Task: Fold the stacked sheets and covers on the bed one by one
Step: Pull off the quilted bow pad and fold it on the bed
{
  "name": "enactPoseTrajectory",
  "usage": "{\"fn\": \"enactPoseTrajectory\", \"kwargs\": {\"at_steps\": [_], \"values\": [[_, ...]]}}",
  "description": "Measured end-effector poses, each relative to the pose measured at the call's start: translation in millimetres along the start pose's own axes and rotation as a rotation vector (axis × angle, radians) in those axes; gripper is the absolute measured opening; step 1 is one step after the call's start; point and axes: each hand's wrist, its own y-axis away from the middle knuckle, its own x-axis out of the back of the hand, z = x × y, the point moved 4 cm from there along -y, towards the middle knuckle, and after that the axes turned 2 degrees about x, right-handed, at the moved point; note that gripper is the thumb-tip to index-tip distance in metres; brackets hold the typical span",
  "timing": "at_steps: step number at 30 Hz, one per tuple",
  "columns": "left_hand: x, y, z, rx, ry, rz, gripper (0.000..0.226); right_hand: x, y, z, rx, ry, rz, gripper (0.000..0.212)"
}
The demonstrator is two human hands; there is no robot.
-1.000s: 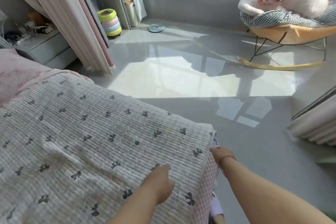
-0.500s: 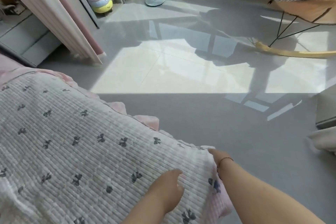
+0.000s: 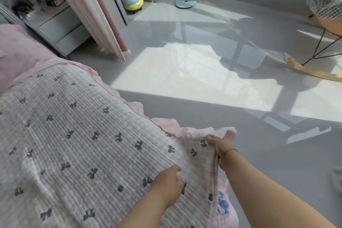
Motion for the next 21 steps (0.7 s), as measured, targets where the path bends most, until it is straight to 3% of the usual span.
{"fn": "enactPoseTrajectory", "kwargs": {"at_steps": [3,4,7,9,12,21], "values": [[12,18,-8,0.024,0.129,0.063,0.041,-21,45,-25,0.163,0.035,-0.127,0.010],[16,25,-14,0.035,0.179,0.092,0.038,-30,58,-30,0.218,0.049,-0.185,0.007],[32,48,-31,0.073,0.416,0.236,0.033,-61,93,-38,0.360,0.145,-0.301,0.013],[49,68,-43,0.084,0.712,0.353,0.040,-90,119,-37,0.442,0.242,-0.325,0.003],[78,101,-61,0.006,1.027,0.446,0.041,-138,161,-21,0.511,0.332,-0.400,0.011],[102,241,-193,-0.080,1.317,0.575,0.054,-254,353,71,0.687,0.599,-0.736,0.015]]}}
